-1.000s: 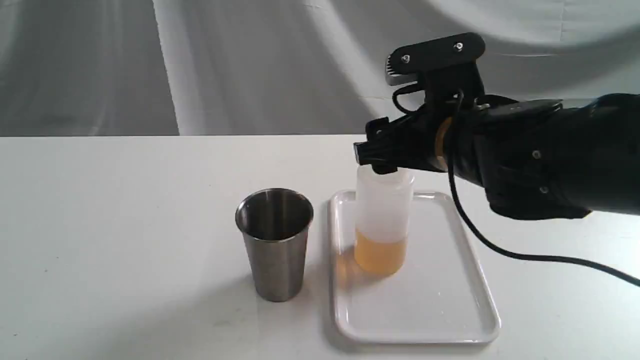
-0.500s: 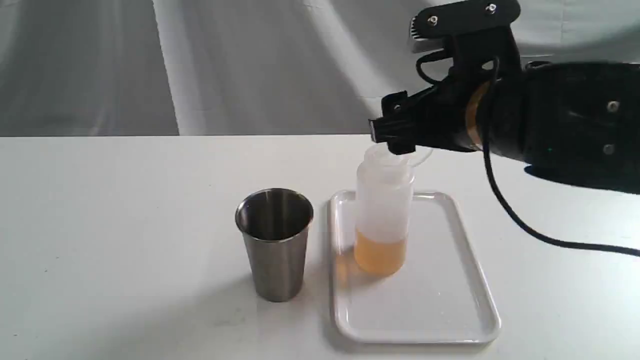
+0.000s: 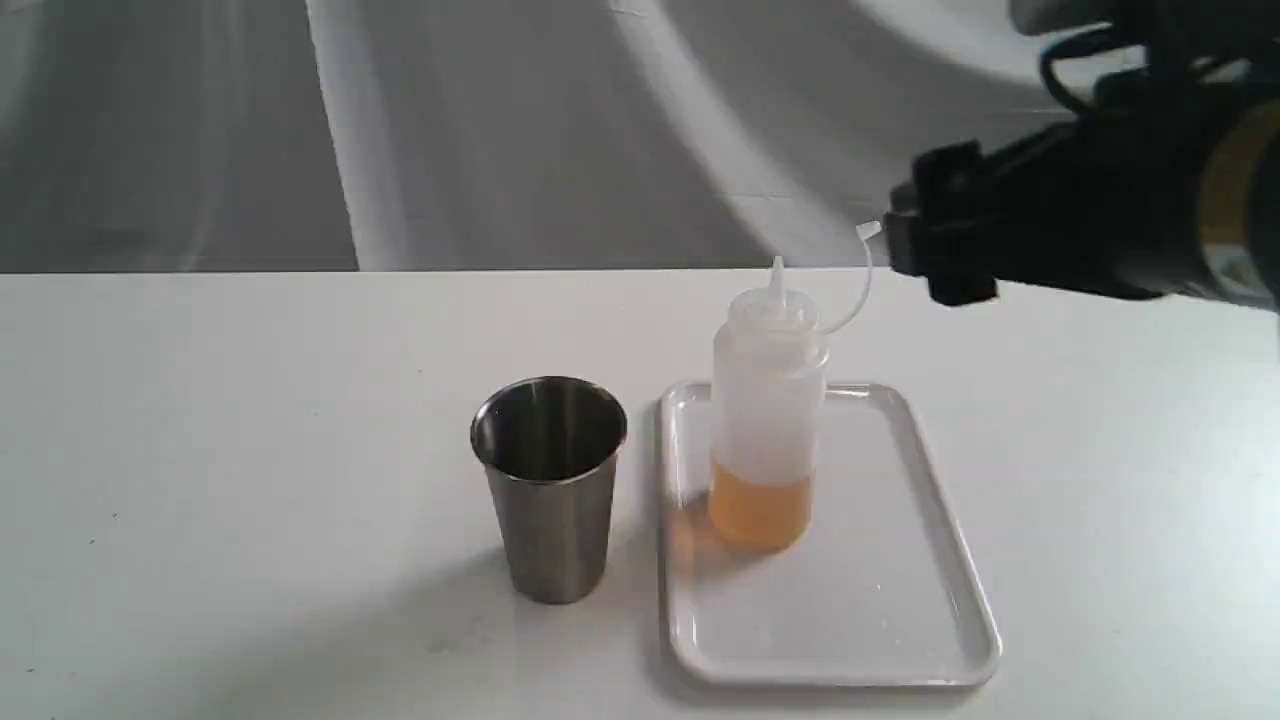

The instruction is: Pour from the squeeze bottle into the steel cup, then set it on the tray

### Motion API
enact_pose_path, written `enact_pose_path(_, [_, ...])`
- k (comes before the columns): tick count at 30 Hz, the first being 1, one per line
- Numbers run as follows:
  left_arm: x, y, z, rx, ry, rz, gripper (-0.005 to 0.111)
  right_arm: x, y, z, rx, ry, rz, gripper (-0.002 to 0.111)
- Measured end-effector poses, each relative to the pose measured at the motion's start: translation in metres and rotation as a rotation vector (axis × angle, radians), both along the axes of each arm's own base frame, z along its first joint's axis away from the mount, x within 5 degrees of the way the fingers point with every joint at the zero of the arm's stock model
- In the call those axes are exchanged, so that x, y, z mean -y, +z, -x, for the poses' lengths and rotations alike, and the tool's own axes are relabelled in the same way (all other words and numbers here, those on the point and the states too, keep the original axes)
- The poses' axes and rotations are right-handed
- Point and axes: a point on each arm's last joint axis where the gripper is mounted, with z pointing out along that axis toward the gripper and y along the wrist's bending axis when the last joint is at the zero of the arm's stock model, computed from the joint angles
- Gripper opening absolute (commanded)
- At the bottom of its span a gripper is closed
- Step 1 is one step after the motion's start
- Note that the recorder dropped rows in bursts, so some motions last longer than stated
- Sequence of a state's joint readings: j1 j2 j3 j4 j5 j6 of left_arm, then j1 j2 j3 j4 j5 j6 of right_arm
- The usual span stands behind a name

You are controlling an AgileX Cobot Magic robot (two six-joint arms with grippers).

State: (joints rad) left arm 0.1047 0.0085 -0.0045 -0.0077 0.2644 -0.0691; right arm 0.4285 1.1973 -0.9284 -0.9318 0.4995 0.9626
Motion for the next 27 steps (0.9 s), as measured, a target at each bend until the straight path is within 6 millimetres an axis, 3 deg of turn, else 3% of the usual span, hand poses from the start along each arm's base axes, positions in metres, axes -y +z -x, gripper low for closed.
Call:
enact_pose_path(11, [0.000, 0.000, 0.000, 0.000, 0.000, 0.000, 0.008, 0.050, 0.017, 0.129, 0.156, 0.058, -0.194, 0.078])
enact_pose_path(16, [0.000, 0.000, 0.000, 0.000, 0.000, 0.000, 0.008, 0.069, 0.011, 0.180, 0.150, 0.097, -0.192, 0.071])
enact_pose_path(23, [0.000, 0.000, 0.000, 0.000, 0.000, 0.000, 0.008, 0.077, 0.003, 0.231, 0.161, 0.239, -0.282, 0.036])
enact_pose_path(27, [0.000, 0.000, 0.000, 0.000, 0.000, 0.000, 0.008, 0.078, 0.002, 0.244, 0.188, 0.288, -0.337, 0.018])
